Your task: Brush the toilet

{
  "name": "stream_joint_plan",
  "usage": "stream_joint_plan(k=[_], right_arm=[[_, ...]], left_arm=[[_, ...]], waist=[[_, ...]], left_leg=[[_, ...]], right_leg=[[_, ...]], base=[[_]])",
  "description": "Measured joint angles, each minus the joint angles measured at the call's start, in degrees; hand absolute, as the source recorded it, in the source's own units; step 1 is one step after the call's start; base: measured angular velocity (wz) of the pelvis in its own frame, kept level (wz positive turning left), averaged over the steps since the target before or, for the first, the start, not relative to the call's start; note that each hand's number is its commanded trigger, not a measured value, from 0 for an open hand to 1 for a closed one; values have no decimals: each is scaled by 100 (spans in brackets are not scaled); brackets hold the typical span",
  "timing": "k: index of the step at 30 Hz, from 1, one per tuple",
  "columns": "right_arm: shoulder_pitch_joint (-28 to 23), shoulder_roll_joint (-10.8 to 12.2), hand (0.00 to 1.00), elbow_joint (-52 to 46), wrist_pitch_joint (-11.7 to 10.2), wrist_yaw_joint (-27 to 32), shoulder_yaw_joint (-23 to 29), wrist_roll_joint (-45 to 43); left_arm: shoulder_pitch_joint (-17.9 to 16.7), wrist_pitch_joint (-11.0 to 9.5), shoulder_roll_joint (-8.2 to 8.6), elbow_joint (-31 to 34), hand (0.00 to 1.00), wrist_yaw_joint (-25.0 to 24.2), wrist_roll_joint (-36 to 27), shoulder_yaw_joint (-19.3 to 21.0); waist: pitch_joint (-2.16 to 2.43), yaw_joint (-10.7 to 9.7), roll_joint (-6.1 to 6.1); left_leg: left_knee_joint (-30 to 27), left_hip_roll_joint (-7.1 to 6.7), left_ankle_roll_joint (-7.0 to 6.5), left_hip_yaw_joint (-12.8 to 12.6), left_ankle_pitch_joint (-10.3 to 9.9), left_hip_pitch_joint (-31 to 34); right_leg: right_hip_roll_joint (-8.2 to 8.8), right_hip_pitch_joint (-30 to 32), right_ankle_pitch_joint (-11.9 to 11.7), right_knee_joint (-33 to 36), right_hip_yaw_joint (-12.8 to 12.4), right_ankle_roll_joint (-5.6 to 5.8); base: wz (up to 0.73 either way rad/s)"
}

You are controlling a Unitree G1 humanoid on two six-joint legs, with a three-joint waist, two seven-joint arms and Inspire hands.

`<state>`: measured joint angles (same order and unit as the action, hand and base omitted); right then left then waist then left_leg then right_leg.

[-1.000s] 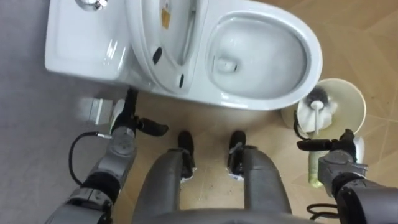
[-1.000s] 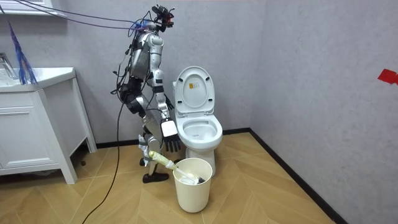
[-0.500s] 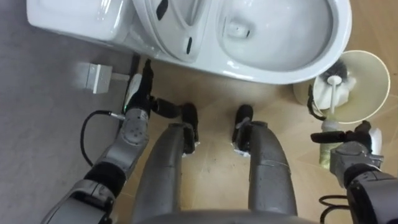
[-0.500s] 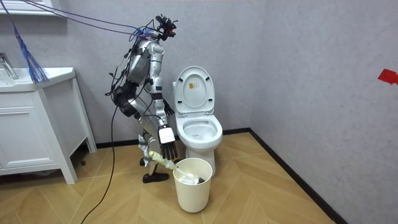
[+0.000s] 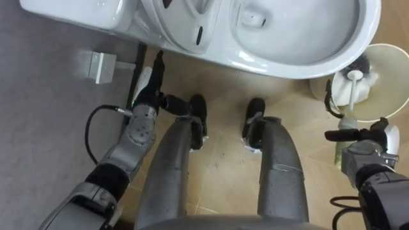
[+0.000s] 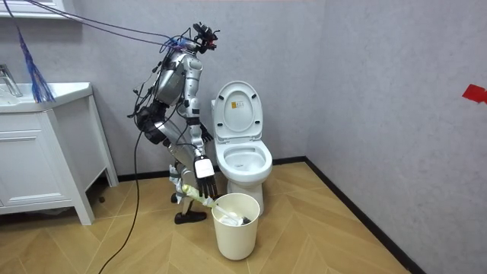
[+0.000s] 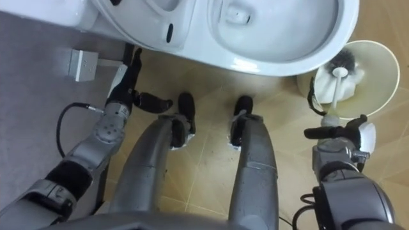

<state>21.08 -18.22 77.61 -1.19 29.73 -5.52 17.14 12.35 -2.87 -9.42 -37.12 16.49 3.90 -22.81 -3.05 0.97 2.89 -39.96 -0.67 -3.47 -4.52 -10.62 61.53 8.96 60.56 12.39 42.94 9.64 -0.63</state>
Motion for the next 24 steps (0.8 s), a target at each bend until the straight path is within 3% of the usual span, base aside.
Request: stream_joint_plan(k=[6, 10, 15, 24], right_arm=[[103, -52, 0, 1, 4, -145, 6, 671], [150, -81, 0, 2, 6, -368, 2, 1068], [144, -204, 0, 6, 98, -544, 2, 1847], [160, -270, 0, 19, 178, -713, -8, 2134]], left_arm=[[60, 15, -65, 214, 0, -51, 11, -47], [66, 37, -70, 324, 0, -51, 4, -56], [185, 136, -90, 526, 0, -72, 8, -49], [290, 247, -111, 598, 0, -194, -95, -151]], waist=[[6, -44, 12], [12, -27, 126], [26, 102, 172], [24, 105, 181]], left_leg=[[-343, -40, -33, -10, -36, 319], [-693, -18, -29, 17, -133, 501], [-997, -9, 6, -68, -207, 779], [-1417, -6, 84, -79, -272, 1157]], right_leg=[[151, 370, 172, 506, -37, -22], [168, 502, 285, 810, -13, -44], [196, 866, 364, 1208, -130, -77], [250, 1298, 537, 1724, -167, -167]], base=[[12], [3], [-1], [2]])
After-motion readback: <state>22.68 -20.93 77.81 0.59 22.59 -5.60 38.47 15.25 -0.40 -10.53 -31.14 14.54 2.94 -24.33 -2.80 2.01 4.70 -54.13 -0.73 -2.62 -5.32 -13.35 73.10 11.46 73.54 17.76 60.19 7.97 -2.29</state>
